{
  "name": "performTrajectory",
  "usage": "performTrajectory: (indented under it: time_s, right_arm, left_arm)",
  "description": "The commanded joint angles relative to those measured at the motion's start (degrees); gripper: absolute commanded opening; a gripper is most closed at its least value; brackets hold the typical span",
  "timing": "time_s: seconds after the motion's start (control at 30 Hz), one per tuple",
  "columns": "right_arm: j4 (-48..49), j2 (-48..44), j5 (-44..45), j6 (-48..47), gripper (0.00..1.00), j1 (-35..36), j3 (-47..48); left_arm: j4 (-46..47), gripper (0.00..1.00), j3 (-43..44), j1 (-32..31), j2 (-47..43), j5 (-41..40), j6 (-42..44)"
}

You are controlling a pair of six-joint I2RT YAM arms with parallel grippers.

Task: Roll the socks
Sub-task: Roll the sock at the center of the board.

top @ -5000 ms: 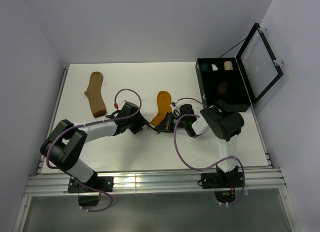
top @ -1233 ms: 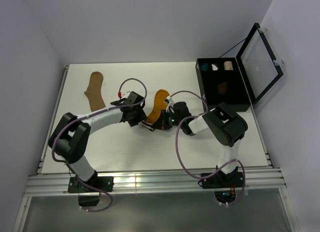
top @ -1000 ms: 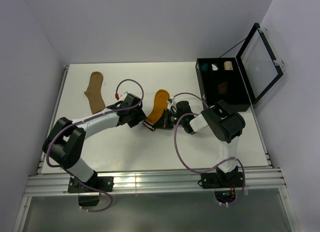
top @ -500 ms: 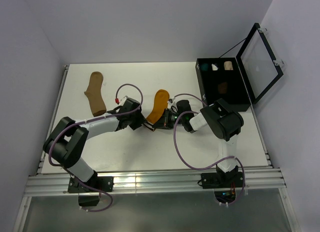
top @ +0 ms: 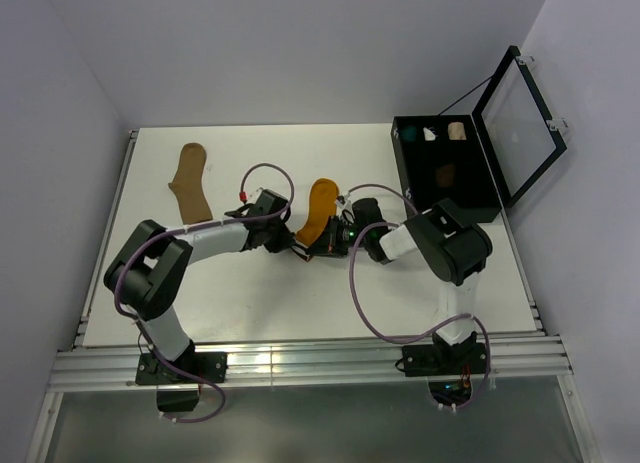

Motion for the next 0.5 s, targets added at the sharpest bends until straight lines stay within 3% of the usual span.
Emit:
performTrajectory:
  time_s: [0.0, 0.1, 0.3, 0.47]
  right_arm:
    - [-7.06, -5.26, 7.45, -6.91, 0.1, 1.37, -1.81]
    - [-10.48, -10.97, 12.72, -12.18, 0.24, 3.3, -2.6]
    - [-18.31, -21.53, 33.11, -24.23, 0.43, 9.54, -2.34]
    - [-17.7, -24.09, 43.14, -32.4, 0.46, 15.95, -1.81]
  left_arm:
    - [-7.22, 0.1, 2.55, 0.0, 3.06, -1.44, 3.61]
    - [-10.74, 0.09, 4.75, -0.09, 3.76, -2.58, 5.64]
    - [-14.69, 0.09, 6.95, -0.18, 2.71, -4.96, 8.45]
    - [-15.58, 0.09, 8.01, -0.35, 2.45, -4.78, 9.77]
